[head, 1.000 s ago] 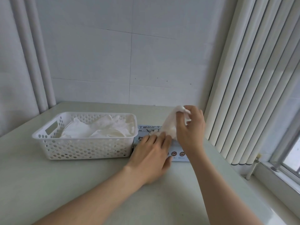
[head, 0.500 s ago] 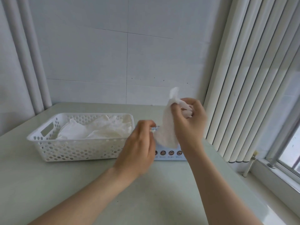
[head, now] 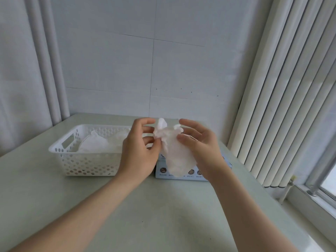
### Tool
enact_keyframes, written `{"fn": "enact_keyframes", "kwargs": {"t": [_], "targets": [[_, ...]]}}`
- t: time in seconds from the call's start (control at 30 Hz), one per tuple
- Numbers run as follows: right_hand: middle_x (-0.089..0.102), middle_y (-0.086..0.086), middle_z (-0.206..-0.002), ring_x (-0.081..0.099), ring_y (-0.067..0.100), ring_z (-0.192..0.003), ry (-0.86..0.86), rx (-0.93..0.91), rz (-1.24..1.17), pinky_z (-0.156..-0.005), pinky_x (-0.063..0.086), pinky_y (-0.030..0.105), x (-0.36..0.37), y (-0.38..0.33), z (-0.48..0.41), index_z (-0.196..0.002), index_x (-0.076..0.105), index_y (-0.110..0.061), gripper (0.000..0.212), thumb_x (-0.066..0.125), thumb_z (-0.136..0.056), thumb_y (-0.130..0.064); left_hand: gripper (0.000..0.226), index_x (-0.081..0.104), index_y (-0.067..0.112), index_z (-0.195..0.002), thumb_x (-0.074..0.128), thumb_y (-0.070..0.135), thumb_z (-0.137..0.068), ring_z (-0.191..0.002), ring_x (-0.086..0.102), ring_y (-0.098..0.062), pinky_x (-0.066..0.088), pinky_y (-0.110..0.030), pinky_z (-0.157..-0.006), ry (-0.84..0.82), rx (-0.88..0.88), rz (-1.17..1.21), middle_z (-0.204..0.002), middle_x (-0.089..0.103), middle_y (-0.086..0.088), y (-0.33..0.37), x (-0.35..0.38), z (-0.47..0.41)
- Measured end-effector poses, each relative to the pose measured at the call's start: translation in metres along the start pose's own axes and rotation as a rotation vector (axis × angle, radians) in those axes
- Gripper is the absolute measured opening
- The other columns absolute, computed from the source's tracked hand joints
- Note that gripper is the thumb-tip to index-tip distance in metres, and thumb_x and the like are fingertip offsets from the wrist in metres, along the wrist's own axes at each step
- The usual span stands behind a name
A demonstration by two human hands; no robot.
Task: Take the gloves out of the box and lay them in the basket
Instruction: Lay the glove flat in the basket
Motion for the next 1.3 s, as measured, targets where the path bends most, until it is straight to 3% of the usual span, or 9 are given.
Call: {"fn": "enact_keyframes", "kwargs": {"t": [0.17,0.33,0.53,0.6,0.73,0.8,0.9,1.03,1.3], "targets": [[0.079,0.001,-0.093,0.076,0.030,-0.086,0.126,0.023,0.231,-0.065,0.062,0.039,-0.007,0.005,-0.001,-0.109,0.077,-0.030,0.023,0.071,-0.096,-0.012,0.021,0.056,0.015,-0.109,0.065,-0.001,-0.099,-0.087,0.077,-0.021,0.066,-0.037,-0.069,0.098,-0.026,0.117,-0.101,0.069,-0.003,0.000,-0.018,-0.008],[0.077,0.012,-0.099,0.065,0.025,-0.079,0.218,0.049,0.079,-0.073,0.056,0.041,-0.010,0.011,-0.002,-0.117,0.067,-0.040,0.030,0.060,-0.103,-0.014,0.008,0.063,0.019,-0.095,0.070,0.019,-0.098,-0.103,0.070,-0.010,0.062,-0.030,-0.084,0.040,0.105,-0.078,-0.106,0.066,0.002,0.011,-0.015,-0.009],[0.061,0.004,-0.079,0.052,0.025,-0.071,0.325,0.189,-0.156,-0.065,0.048,0.038,-0.019,0.020,0.001,-0.119,0.067,-0.030,0.030,0.054,-0.102,-0.008,0.057,0.065,0.022,-0.113,0.083,0.062,-0.076,-0.114,0.052,-0.015,0.042,-0.020,-0.095,-0.215,0.480,-0.397,-0.116,0.049,0.009,0.041,0.020,0.017],[0.056,0.009,-0.078,0.054,0.024,-0.065,0.251,0.194,-0.235,-0.063,0.051,0.038,-0.012,0.020,0.000,-0.118,0.068,-0.017,0.027,0.051,-0.103,-0.002,0.061,0.067,0.024,-0.123,0.086,0.059,-0.077,-0.113,0.055,-0.014,0.046,-0.025,-0.096,-0.264,0.507,-0.439,-0.119,0.050,0.011,0.039,0.028,0.020],[0.053,0.017,-0.099,0.071,0.025,-0.067,0.080,0.261,-0.378,-0.069,0.062,0.033,0.007,0.020,0.002,-0.113,0.073,0.001,0.022,0.057,-0.097,-0.002,0.021,0.075,0.016,-0.112,0.077,0.029,-0.096,-0.094,0.064,-0.013,0.054,-0.035,-0.081,-0.156,0.556,-0.367,-0.106,0.062,0.005,0.040,0.020,0.016],[0.056,0.017,-0.099,0.074,0.035,-0.080,-0.014,0.275,-0.428,-0.077,0.063,0.040,0.014,0.016,0.002,-0.112,0.076,-0.001,0.035,0.059,-0.083,-0.007,0.013,0.074,0.013,-0.098,0.073,0.025,-0.100,-0.077,0.064,-0.012,0.052,-0.033,-0.069,-0.066,0.494,-0.306,-0.088,0.065,0.005,0.038,0.008,0.008],[0.055,0.008,-0.081,0.062,0.022,-0.078,-0.156,0.177,-0.076,-0.065,0.053,0.036,0.021,0.007,0.004,-0.115,0.079,-0.018,0.042,0.056,-0.084,-0.001,0.026,0.067,0.015,-0.086,0.066,0.034,-0.103,-0.056,0.049,-0.010,0.039,-0.024,-0.052,-0.033,0.256,-0.178,-0.065,0.058,0.008,0.023,-0.005,-0.005],[0.061,0.009,-0.082,0.058,0.015,-0.075,-0.140,0.096,0.170,-0.071,0.045,0.037,0.024,0.002,0.005,-0.089,0.077,-0.017,0.008,0.074,-0.095,-0.022,0.034,0.066,0.015,-0.081,0.060,0.037,-0.106,-0.058,0.046,-0.010,0.038,-0.025,-0.055,-0.119,0.129,-0.035,-0.062,0.055,0.001,0.019,-0.006,-0.011],[0.073,0.011,-0.085,0.068,0.025,-0.076,-0.040,-0.038,0.094,-0.066,0.050,0.040,0.021,-0.013,0.008,-0.085,0.060,-0.005,0.019,0.074,-0.097,-0.012,0.047,0.042,0.011,-0.068,0.052,0.032,-0.109,-0.053,0.030,-0.013,0.029,-0.021,-0.051,-0.298,-0.006,0.156,-0.057,0.033,0.003,0.027,0.006,-0.009]]}}
Point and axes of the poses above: each hand's wrist, its own z-axis away from the middle knuckle, its own x-axis out of the palm, y = z × x, the point moved 9 cm from there along -z, towards the middle knuckle
